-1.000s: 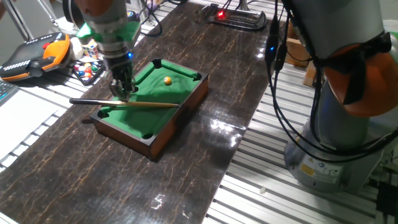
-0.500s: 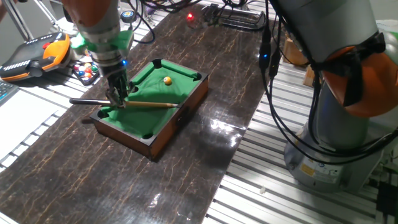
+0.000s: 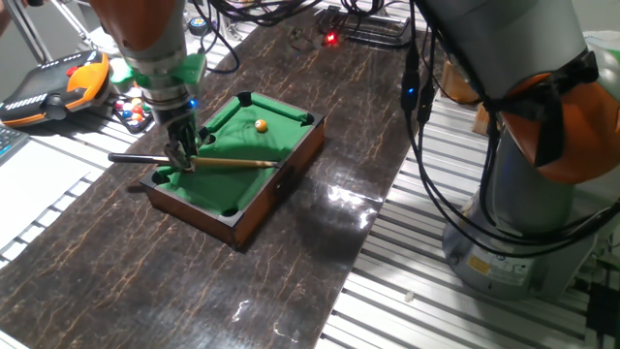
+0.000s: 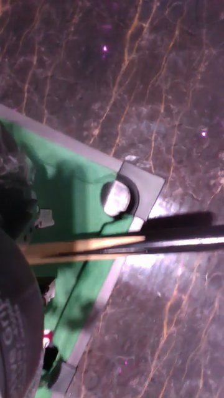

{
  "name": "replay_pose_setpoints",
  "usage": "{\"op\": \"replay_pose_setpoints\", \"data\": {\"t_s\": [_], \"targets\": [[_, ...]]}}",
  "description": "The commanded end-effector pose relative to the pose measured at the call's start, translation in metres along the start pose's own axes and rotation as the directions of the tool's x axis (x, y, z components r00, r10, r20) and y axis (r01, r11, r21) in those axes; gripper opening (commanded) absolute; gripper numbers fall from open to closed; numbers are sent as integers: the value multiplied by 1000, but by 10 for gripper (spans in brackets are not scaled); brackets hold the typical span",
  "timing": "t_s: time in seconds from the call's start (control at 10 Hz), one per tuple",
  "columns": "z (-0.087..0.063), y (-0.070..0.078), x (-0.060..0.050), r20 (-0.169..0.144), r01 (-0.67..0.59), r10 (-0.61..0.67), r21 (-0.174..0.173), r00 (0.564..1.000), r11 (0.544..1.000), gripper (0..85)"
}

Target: Hit the pool ball

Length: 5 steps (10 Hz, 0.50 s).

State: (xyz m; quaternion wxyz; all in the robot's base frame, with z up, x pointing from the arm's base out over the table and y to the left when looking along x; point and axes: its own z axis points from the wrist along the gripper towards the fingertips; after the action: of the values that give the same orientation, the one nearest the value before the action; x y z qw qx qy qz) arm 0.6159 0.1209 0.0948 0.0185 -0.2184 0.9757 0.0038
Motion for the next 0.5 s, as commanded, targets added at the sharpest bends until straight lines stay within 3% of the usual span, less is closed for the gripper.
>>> {"op": "replay_pose_setpoints", "data": {"t_s": [0.0, 0.4], "targets": [[2, 0, 0, 1, 3, -3, 1, 1000, 1000, 413], [3, 0, 0, 2, 8, -8, 1, 1000, 1000, 293]]}}
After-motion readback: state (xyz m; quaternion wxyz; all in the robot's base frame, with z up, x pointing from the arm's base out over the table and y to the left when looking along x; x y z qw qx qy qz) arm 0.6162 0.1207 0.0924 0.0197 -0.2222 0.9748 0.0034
